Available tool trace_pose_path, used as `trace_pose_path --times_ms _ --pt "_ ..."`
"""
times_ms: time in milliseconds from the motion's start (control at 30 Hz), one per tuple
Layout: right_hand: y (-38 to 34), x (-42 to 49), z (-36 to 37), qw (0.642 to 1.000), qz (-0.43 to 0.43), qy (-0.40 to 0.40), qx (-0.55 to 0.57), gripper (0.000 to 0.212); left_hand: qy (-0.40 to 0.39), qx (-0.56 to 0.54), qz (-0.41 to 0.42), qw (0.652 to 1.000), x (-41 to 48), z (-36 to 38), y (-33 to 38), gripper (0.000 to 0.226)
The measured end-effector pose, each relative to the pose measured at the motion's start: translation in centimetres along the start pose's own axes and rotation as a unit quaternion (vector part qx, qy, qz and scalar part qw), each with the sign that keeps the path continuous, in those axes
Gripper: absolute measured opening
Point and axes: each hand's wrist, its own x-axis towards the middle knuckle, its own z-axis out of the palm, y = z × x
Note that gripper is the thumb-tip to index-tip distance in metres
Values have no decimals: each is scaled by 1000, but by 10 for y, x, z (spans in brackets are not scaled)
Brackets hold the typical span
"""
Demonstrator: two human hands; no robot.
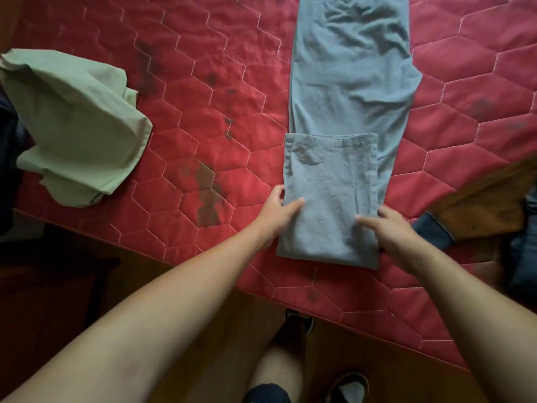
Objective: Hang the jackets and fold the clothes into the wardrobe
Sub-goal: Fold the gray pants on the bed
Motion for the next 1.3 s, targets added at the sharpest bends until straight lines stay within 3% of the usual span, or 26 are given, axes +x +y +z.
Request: trace_pose_path --times_ms 167,333,467,600,667,800,933,1033,1300 --pt "-29 24 7 998 -49 50 -1 10 24 14 25 999 28 9 27 31" --pt "-50 21 5 972 -175 151 -48 5 4 -56 53 997 41 2 55 49" --pt "-42 33 -1 989 -110 89 -35 8 -7 -28 -23 999 43 1 51 60" --pt "-26 34 -4 999 -43 19 24 23 -17 -46 -41 998 40 -1 43 44" --pt "-16 24 0 998 -16 -2 63 16 -28 -60 -50 997 34 -1 34 35" --pt "5 8 10 997 8 15 71 17 -52 -68 -56 995 17 -2 3 22" --pt "18 4 16 999 8 26 46 13 -27 -81 -47 995 3 -1 -11 19" --pt "19 -4 20 998 -16 39 39 28 -8 -75 -36 997 -2 2 -12 17" --pt "26 -35 22 996 -57 67 -15 35 21 -33 -12 999 -8 7 -11 20"
